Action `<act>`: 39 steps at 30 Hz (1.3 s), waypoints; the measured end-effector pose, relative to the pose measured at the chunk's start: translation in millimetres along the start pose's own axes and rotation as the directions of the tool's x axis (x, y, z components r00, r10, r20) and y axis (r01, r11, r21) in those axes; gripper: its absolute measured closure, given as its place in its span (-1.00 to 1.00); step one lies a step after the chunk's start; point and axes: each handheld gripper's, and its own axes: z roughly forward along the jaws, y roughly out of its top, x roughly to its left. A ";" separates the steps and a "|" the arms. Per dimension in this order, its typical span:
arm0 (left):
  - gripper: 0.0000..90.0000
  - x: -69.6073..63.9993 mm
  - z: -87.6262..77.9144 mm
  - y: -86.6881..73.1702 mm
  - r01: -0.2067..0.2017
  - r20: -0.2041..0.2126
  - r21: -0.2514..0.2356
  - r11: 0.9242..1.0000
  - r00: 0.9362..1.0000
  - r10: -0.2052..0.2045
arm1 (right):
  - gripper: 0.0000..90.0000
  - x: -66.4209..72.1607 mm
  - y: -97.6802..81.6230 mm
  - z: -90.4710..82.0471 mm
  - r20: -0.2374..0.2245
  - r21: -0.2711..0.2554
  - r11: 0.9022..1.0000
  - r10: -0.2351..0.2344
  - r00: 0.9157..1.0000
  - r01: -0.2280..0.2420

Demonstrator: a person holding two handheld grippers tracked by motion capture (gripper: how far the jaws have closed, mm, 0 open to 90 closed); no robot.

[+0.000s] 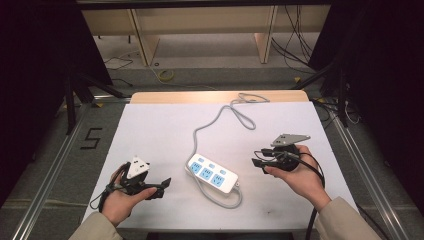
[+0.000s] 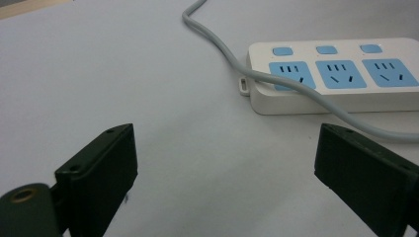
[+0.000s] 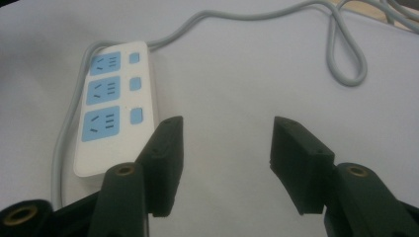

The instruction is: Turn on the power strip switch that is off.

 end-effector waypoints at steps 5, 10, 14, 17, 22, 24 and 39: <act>-0.80 0.1 -0.5 -0.3 -0.004 0.001 0.001 1.000 1.000 0.004 | -0.01 -4.4 -9.3 -7.6 0.009 -0.030 1.000 0.006 1.000 -0.005; -0.80 -0.1 -0.4 -0.5 -0.003 0.004 0.003 1.000 1.000 0.003 | -0.10 -8.8 -22.7 -14.6 0.013 -0.053 0.998 0.027 1.000 -0.026; -0.80 0.2 -0.6 -0.6 -0.004 0.003 0.003 1.000 1.000 0.004 | -0.15 -12.0 -31.8 -20.4 0.023 -0.074 0.997 0.039 0.999 -0.037; -0.80 -0.1 -0.1 -0.3 -0.004 0.004 0.004 1.000 1.000 0.004 | -0.16 -12.1 -39.3 -23.4 0.036 -0.084 0.996 0.046 0.998 -0.043; -0.80 -0.2 -0.8 -0.1 -0.006 0.003 0.001 1.000 1.000 0.006 | -0.19 -12.3 -48.5 -27.1 0.050 -0.101 0.994 0.051 0.997 -0.046; -0.80 0.2 -1.4 -0.3 -0.010 0.000 0.002 1.000 1.000 0.010 | -0.20 -12.2 -51.2 -27.9 0.061 -0.105 0.993 0.052 0.997 -0.045; -0.80 0.7 0.7 -0.2 -0.004 0.003 0.010 1.000 1.000 0.004 | -0.25 -9.3 -58.9 -29.6 0.056 -0.132 0.990 0.059 0.997 -0.051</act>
